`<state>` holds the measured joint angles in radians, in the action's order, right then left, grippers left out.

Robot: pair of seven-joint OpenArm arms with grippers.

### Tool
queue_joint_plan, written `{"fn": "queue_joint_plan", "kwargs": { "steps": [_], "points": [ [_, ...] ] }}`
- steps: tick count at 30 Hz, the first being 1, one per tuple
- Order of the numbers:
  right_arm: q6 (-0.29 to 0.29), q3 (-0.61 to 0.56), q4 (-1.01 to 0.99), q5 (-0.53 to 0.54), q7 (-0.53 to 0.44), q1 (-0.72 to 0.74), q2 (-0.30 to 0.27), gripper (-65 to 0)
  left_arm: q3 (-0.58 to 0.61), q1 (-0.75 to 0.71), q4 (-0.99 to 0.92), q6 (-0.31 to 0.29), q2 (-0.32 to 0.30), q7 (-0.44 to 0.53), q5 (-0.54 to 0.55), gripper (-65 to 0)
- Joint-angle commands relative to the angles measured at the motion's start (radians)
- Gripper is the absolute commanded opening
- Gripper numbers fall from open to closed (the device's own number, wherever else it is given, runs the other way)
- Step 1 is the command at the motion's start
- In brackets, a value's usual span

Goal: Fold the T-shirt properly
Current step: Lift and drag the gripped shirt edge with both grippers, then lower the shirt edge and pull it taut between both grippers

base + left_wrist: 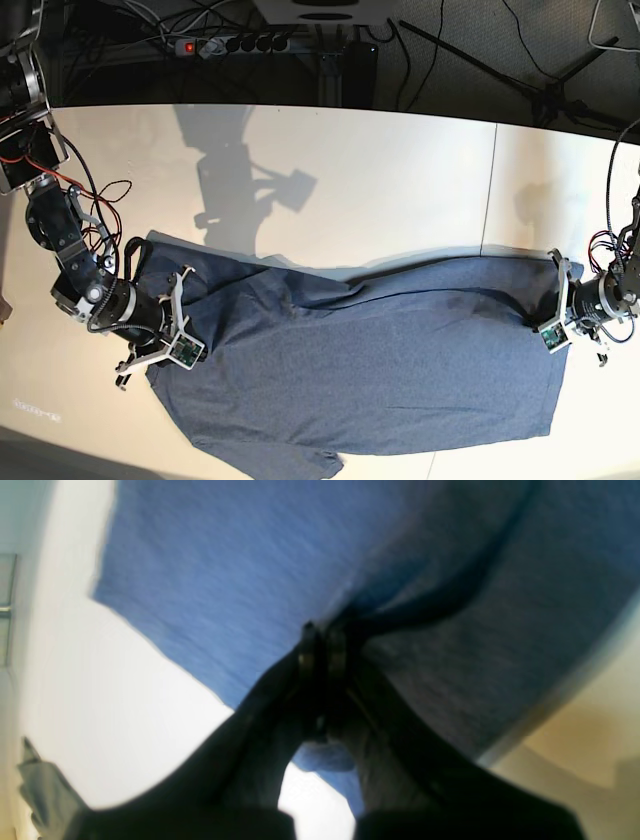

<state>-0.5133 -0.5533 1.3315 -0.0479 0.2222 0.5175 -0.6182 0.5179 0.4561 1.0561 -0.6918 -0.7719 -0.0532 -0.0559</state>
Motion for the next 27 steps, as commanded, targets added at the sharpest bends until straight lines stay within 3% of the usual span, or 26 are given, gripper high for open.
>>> {"fn": "queue_joint_plan", "kwargs": {
  "steps": [1, 7, 14, 15, 17, 19, 22, 23, 24, 27],
  "points": [
    [-0.043, -0.019, -0.006, -0.001, -0.017, 0.051, -0.013, -65.0, -0.012, 0.042, -0.001, 0.002, -0.016, 0.013, 0.008, -65.0],
    [-0.042, -0.201, -0.095, -0.035, -0.018, 0.164, -0.010, -65.0, -0.011, 0.064, -0.031, 0.002, -0.009, 0.013, 0.018, -65.0],
    [-0.041, -0.227, -0.161, -0.066, -0.047, 0.192, 0.019, -65.0, -0.011, 0.064, -0.040, 0.002, -0.010, 0.024, 0.018, -65.0],
    [-0.040, -0.227, -0.168, -0.065, -0.047, 0.192, 0.027, -65.0, -0.011, 0.064, -0.043, 0.003, -0.010, 0.024, 0.019, -61.0],
    [-0.040, -0.227, -0.187, -0.064, -0.047, 0.191, 0.044, -65.0, -0.011, 0.064, -0.048, 0.014, -0.010, 0.023, 0.021, -45.2],
    [-0.039, -0.227, -0.211, -0.064, -0.047, 0.192, 0.063, -65.0, -0.011, 0.064, -0.057, 0.061, -0.010, 0.005, 0.061, -34.2],
    [-0.036, -0.227, -0.241, -0.026, -0.047, 0.192, 0.076, -33.8, -0.011, 0.065, -0.055, 0.138, -0.010, -0.099, 0.183, -32.8],
    [-0.035, -0.225, -0.245, 0.008, -0.047, 0.192, 0.075, -26.6, -0.011, 0.065, -0.055, 0.157, -0.010, -0.138, 0.234, -32.8],
    [-0.027, -0.218, -0.246, 0.034, -0.046, 0.191, 0.075, -22.9, -0.012, 0.065, -0.055, 0.164, -0.010, -0.172, 0.278, -32.8],
    [0.011, -0.175, -0.246, 0.106, -0.045, 0.192, 0.076, -22.5, -0.019, 0.064, -0.055, 0.167, -0.010, -0.237, 0.404, -33.0]
  ]
}}
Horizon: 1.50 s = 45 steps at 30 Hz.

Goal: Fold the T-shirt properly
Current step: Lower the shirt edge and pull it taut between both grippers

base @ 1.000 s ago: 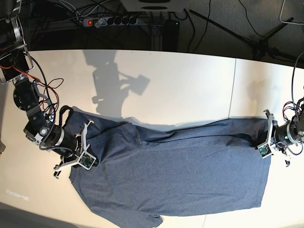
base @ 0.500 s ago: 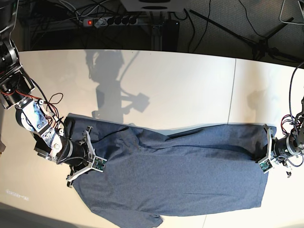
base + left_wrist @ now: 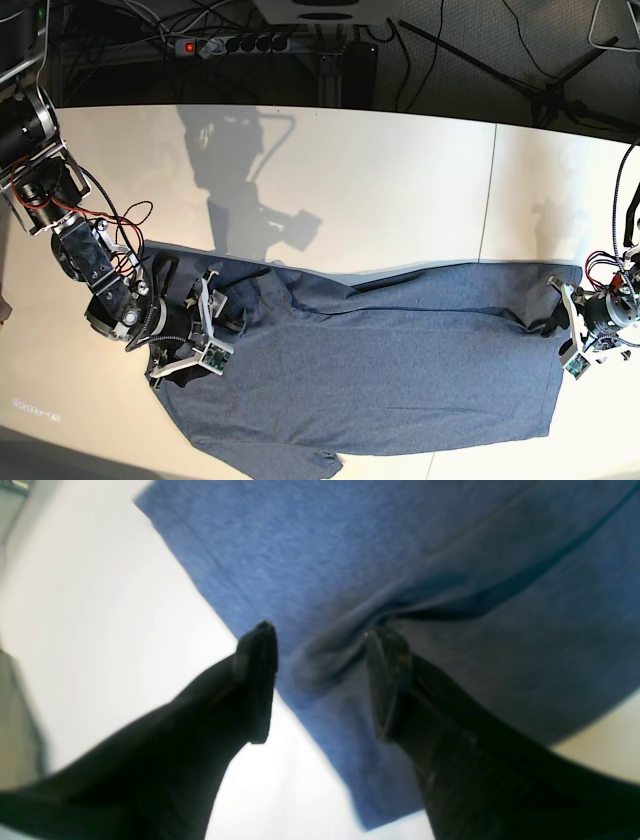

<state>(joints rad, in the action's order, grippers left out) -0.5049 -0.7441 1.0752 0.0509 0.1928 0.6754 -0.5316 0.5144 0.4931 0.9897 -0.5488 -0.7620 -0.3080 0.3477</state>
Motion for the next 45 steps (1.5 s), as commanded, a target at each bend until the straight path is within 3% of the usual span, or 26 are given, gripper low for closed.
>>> {"fn": "queue_joint_plan", "kwargs": {
  "steps": [1, 3, 8, 11, 13, 15, 17, 18, 24, 28, 37, 41, 45],
  "points": [
    [0.003, 0.041, 0.011, 0.035, -0.011, 0.033, -0.010, -22.6, -0.020, 0.027, 0.011, 0.024, -0.020, -0.002, 0.042, -33.3],
    [0.003, 0.104, 0.011, 0.111, 0.025, 0.032, -0.010, -22.6, -0.039, 0.027, 0.011, 0.016, -0.019, -0.049, 0.130, -35.4],
    [-0.004, 0.285, 0.011, 0.346, 0.197, 0.031, -0.011, -22.6, -0.155, 0.009, 0.011, -0.063, -0.019, -0.161, 0.325, -53.6],
    [-0.008, 0.375, 0.011, 0.489, 0.332, 0.030, -0.010, -22.7, -0.228, -0.012, 0.011, -0.138, -0.019, -0.184, 0.407, -60.4],
    [-0.013, 0.412, 0.011, 0.551, 0.382, 0.027, -0.010, -23.5, -0.253, -0.027, 0.011, -0.149, -0.019, -0.184, 0.439, -63.8],
    [-0.015, 0.430, 0.011, 0.562, 0.384, 0.019, -0.003, -34.6, -0.255, -0.038, 0.011, -0.149, -0.014, -0.196, 0.457, -65.0],
    [-0.014, 0.438, 0.011, 0.561, 0.384, -0.002, 0.006, -57.0, -0.255, -0.058, 0.011, -0.149, -0.002, -0.200, 0.456, -65.0],
    [-0.014, 0.439, 0.011, 0.562, 0.384, -0.016, 0.015, -65.0, -0.255, -0.071, 0.011, -0.149, 0.006, -0.197, 0.456, -65.0],
    [-0.013, 0.439, 0.011, 0.528, 0.382, -0.134, 0.072, -65.0, -0.255, -0.103, 0.011, -0.149, 0.079, -0.197, 0.397, -65.0],
    [-0.012, 0.439, 0.011, 0.520, 0.380, -0.195, 0.078, -65.0, -0.255, -0.103, 0.010, -0.149, 0.111, -0.196, 0.347, -65.0],
    [-0.011, 0.439, 0.011, 0.474, 0.377, -0.280, 0.071, -65.0, -0.255, -0.111, -0.105, -0.149, 0.119, -0.087, 0.180, -65.0],
    [-0.011, 0.439, 0.011, 0.449, 0.348, -0.294, 0.046, -65.0, -0.255, -0.111, -0.145, -0.149, 0.119, -0.031, 0.101, -65.0],
    [-0.011, 0.439, 0.011, 0.450, 0.346, -0.294, 0.014, -65.0, -0.255, -0.111, -0.150, -0.149, 0.119, -0.028, 0.088, -65.0]
  ]
}}
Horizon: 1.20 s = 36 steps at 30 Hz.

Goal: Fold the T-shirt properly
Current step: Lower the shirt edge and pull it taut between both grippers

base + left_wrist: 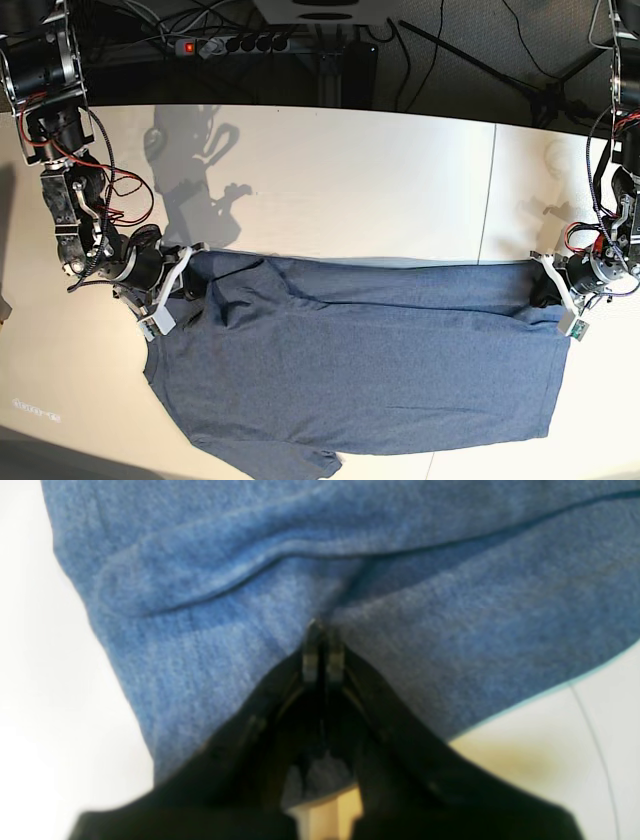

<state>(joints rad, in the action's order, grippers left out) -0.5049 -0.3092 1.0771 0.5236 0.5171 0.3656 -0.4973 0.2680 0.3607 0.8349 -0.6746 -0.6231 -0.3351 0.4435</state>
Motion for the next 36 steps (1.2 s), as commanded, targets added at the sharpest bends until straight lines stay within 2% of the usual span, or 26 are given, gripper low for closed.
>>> {"fn": "queue_joint_plan", "kwargs": {
  "steps": [1, 13, 20, 23, 27, 29, 36],
  "points": [
    [-0.011, 0.005, 0.009, -0.023, 0.021, 0.016, -0.026, -65.0, -0.008, 0.022, 0.005, -0.023, -0.020, 0.000, -0.007, -65.0],
    [-0.011, 0.015, 0.009, -0.019, 0.018, -0.054, -0.042, -65.0, -0.008, 0.012, 0.006, -0.023, -0.020, 0.014, 0.016, -65.0],
    [-0.015, 0.134, 0.030, 0.021, 0.018, -0.156, -0.042, -65.0, -0.008, -0.039, 0.016, -0.023, -0.023, -0.007, 0.016, -65.0],
    [-0.016, 0.206, 0.076, 0.050, 0.031, -0.217, -0.042, -65.0, -0.008, -0.087, 0.058, -0.023, -0.026, -0.016, 0.021, -65.0],
    [-0.015, 0.264, 0.179, 0.064, 0.085, -0.310, -0.042, -65.0, -0.010, -0.176, 0.159, -0.023, -0.046, -0.085, 0.093, -65.0],
    [-0.015, 0.282, 0.234, 0.064, 0.090, -0.357, -0.043, -65.0, -0.025, -0.223, 0.214, -0.023, -0.051, -0.112, 0.094, -65.0],
    [-0.015, 0.323, 0.381, 0.064, 0.090, -0.521, -0.043, -65.0, -0.188, -0.433, 0.417, -0.023, -0.059, -0.163, 0.095, -65.0]
  ]
}}
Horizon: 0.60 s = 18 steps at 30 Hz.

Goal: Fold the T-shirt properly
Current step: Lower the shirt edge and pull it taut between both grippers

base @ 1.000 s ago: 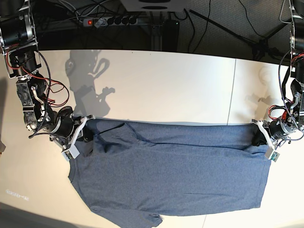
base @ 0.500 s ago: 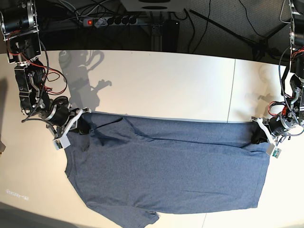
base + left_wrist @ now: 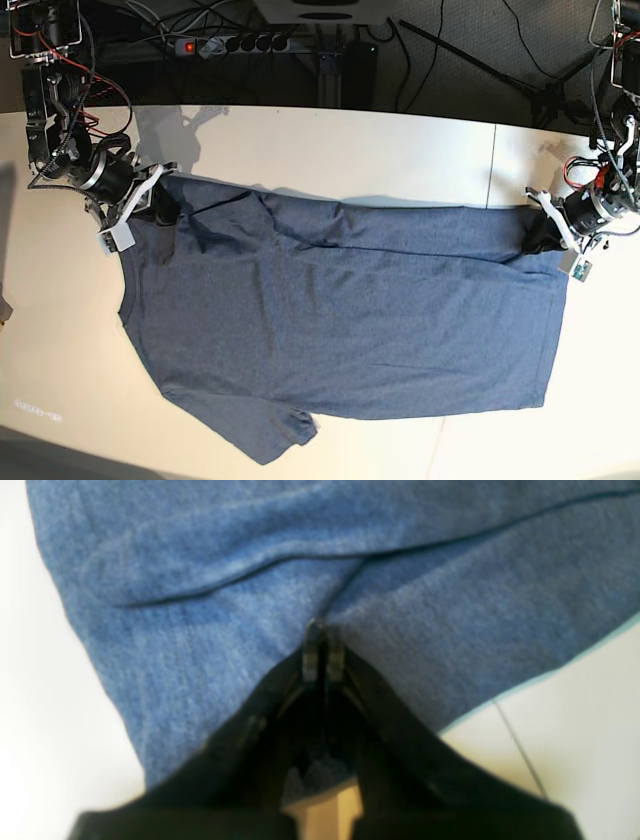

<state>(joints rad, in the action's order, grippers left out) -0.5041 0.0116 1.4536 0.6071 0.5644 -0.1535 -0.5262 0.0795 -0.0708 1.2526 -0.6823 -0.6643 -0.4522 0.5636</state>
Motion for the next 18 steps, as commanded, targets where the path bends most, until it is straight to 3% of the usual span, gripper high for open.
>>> {"fn": "queue_joint_plan", "kwargs": {
  "steps": [1, 9, 18],
  "points": [
    [-0.016, 0.011, 0.018, -0.020, 0.043, -0.023, -0.014, -65.0, -0.023, -0.034, 0.024, -0.016, -0.018, -0.047, -0.026, -65.0],
    [-0.016, 0.113, 0.083, -0.023, 0.043, -0.142, -0.014, -65.0, -0.109, -0.222, 0.158, -0.016, -0.017, -0.045, -0.029, -65.0],
    [-0.016, 0.185, 0.136, -0.019, 0.043, -0.242, -0.014, -65.0, -0.142, -0.332, 0.257, -0.016, -0.015, -0.042, -0.018, -65.0]
  ]
}}
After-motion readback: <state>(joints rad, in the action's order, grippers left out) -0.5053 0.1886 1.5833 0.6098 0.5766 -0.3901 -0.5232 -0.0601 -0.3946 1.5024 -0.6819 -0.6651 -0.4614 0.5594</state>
